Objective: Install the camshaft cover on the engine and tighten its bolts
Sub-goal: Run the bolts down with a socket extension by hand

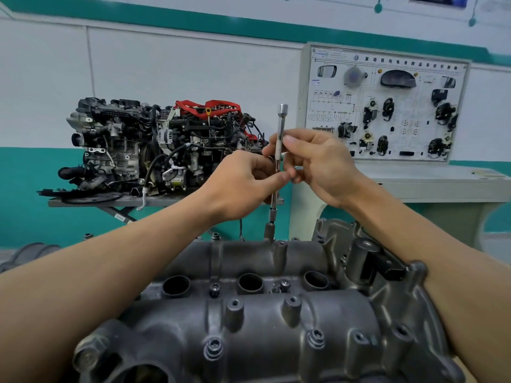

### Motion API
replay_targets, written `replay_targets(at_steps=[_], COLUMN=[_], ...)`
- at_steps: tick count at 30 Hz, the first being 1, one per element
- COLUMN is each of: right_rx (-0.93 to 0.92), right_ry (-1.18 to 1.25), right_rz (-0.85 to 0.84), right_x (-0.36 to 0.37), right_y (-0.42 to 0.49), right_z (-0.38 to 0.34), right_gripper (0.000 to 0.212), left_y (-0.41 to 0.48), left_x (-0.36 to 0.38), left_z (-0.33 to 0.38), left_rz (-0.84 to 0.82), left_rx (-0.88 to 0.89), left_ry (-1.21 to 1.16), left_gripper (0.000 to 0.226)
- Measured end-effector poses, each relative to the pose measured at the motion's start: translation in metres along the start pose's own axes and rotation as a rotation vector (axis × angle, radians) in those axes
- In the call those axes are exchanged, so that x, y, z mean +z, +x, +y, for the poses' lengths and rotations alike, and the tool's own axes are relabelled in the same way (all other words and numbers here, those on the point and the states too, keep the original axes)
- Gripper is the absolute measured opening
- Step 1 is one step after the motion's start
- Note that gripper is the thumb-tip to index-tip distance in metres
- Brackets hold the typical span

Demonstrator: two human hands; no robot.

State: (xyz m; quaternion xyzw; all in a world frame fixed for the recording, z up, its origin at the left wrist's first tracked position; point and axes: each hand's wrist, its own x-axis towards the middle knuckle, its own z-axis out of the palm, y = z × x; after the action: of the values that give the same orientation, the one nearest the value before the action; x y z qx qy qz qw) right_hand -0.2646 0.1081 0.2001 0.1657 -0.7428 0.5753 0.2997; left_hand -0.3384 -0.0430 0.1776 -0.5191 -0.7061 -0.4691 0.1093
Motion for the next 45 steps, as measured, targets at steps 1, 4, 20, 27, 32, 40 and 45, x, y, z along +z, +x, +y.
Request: replay_targets(at_steps=[1,4,20,27,32,40,45], right_rx=[-0.015,-0.02,-0.056,0.023,-0.083,0.034,-0.031], right_ry=[-0.01,-0.011,-0.081,-0.106,-0.21,-0.122,-0.177], right_rz=[0.012,0.06,0.109,-0.008,0.07,-0.018,0.014], right_x=[0.001,0.001,-0.004,-0.004,-0.003,-0.004,-0.002], right_y=[0.0,0.0,0.005,0.005,0.004,0.004,0.004], right_z=[0.0,0.0,0.009,0.008,0.008,0.007,0.008], right_gripper=[0.021,0.018,0.045,0.02,0.021,0.025,0.025], left_y=[0.0,0.0,0.002,-0.002,-0.002,-0.001,-0.003], left_x=[0.0,0.0,-0.001,0.0,0.001,0.005,0.006], left_z=[0.0,0.001,-0.001,0.003,0.0,0.002,0.0], left_rz=[0.006,0.036,0.023,-0.076,0.003,-0.074,-0.074], left_rx=[0.007,0.028,-0.018,-0.013,-0.025,-0.016,-0.015], left_ry=[0.004,-0.022,0.039,0.082,0.099,0.152,0.187], left_gripper=[0.034,0.034,0.018,0.016,0.025,0.023,0.038])
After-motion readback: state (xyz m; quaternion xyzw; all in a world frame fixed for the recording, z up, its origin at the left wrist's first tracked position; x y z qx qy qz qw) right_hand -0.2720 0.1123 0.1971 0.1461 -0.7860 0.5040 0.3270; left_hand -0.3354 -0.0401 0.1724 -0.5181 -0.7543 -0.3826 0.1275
